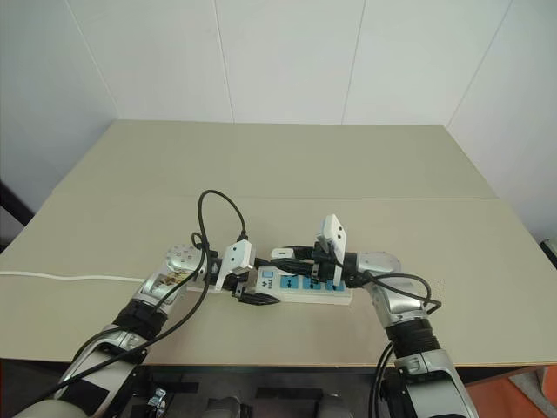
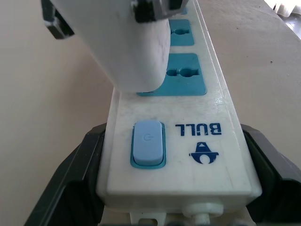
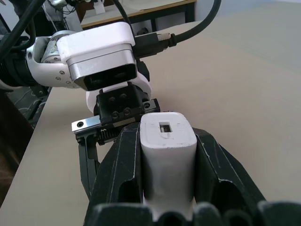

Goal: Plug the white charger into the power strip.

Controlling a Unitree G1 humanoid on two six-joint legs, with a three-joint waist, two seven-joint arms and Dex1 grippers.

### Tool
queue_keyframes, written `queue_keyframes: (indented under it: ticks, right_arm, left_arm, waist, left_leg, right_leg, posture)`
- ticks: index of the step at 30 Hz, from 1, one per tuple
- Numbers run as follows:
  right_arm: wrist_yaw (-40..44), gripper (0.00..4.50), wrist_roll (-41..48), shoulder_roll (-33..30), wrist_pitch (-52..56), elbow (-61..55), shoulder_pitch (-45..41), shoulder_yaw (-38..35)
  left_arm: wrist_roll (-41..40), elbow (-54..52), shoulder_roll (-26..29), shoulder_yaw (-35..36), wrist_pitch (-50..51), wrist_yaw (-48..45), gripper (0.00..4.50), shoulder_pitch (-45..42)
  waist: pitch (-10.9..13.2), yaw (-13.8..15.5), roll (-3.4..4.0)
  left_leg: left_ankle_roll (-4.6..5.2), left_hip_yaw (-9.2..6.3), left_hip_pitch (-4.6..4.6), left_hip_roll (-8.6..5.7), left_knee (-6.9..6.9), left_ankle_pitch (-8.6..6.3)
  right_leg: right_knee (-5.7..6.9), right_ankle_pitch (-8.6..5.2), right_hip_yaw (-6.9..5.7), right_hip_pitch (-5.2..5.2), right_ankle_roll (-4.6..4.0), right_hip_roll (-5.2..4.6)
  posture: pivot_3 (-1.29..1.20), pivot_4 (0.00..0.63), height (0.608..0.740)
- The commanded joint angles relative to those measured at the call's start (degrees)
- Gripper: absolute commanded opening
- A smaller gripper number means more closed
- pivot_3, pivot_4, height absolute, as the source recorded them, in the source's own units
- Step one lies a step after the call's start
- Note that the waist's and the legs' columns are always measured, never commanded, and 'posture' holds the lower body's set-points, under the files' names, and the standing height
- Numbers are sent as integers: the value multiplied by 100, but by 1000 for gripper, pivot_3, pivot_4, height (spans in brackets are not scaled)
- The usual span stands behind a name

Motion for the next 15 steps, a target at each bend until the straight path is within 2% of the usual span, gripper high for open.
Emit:
queue_keyframes:
  ticks: [1,15]
  right_arm:
    - [81,1133,-81,-39,-285,117,20,-40]
    - [425,1133,-328,-568,-727,335,428,111]
  left_arm:
    - [193,10,138,-132,113,5,3315,94]
    - [164,50,214,-121,143,58,3315,53]
  waist:
    - [0,0,0]
    - [0,21,0]
  left_leg:
    - [0,0,0,0,0,0]
    - [0,1,7,-1,-5,0]
  right_leg:
    - [0,0,0,0,0,0]
    - [-5,-1,1,10,1,0]
  posture:
    - [0,150,740]
    - [0,150,740]
